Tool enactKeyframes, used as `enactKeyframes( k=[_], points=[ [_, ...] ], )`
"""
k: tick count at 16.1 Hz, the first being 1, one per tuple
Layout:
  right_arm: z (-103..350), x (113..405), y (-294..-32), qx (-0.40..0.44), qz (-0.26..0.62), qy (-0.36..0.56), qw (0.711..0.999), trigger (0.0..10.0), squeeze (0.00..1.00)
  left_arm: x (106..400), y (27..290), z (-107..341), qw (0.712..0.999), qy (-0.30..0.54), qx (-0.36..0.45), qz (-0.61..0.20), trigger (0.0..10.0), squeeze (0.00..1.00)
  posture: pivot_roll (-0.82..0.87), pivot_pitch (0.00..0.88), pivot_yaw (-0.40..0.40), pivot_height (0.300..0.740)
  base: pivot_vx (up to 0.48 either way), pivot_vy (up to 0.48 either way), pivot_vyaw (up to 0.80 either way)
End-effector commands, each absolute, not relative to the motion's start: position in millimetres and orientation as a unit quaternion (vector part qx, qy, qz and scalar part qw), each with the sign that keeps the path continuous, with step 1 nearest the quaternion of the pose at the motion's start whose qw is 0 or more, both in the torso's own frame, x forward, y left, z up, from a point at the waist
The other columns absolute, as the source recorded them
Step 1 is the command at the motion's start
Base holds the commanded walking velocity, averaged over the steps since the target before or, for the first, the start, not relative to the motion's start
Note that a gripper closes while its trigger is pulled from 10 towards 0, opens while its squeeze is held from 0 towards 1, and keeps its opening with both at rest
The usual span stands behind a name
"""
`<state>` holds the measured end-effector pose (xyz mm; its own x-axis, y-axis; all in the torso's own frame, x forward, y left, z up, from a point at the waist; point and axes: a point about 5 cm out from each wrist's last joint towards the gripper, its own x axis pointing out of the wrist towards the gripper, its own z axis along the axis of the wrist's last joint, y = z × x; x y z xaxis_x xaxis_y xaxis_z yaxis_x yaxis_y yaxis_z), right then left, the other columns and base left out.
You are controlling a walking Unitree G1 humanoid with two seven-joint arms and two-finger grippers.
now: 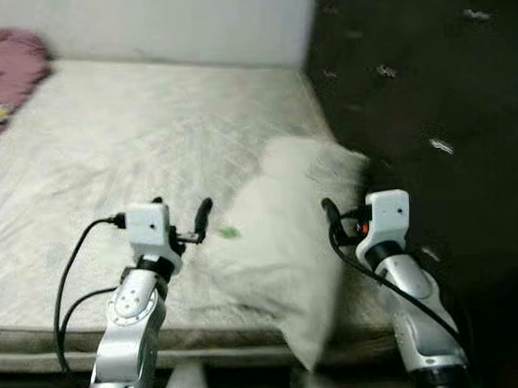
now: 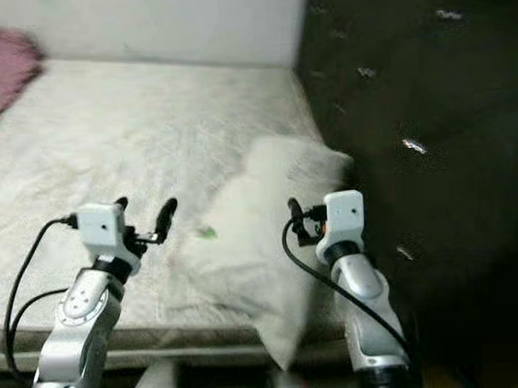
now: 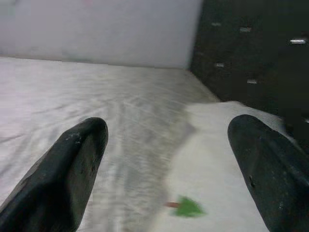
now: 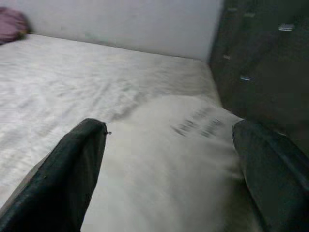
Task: Clean up the room
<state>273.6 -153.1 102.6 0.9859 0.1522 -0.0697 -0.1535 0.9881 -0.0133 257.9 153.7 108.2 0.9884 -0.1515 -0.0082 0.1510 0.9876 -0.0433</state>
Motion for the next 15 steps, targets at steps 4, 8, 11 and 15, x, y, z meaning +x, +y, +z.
enactKeyframes(
  k=[4,8,11,15],
  points=[
    [104.1,275.2,-143.9,-0.003,0.097,0.033,0.995,10.0,0.0,259.1,160.2,106.1,0.998,0.017,-0.005,-0.054,10.0,0.0,-0.04,0.002,-0.08,0.665,0.0,0.0,0.0],
    [102.8,275.6,-139.7,0.0,0.101,0.034,0.994,10.0,0.0,257.6,164.6,101.8,0.999,0.03,0.001,-0.039,10.0,0.0,-0.03,0.0,-0.073,0.61,0.0,0.0,0.0],
    [101.9,275.4,-139.5,-0.002,0.105,0.036,0.994,10.0,0.0,257.6,165.7,102.4,0.999,0.029,0.007,-0.03,10.0,0.0,-0.03,0.0,-0.074,0.591,0.0,0.0,0.0],
    [100.0,275.7,-138.8,-0.008,0.111,0.043,0.993,10.0,0.0,260.2,173.8,102.5,0.999,0.029,0.017,0.002,10.0,0.0,-0.03,0.0,-0.079,0.591,0.0,0.0,0.0]
  ],
)
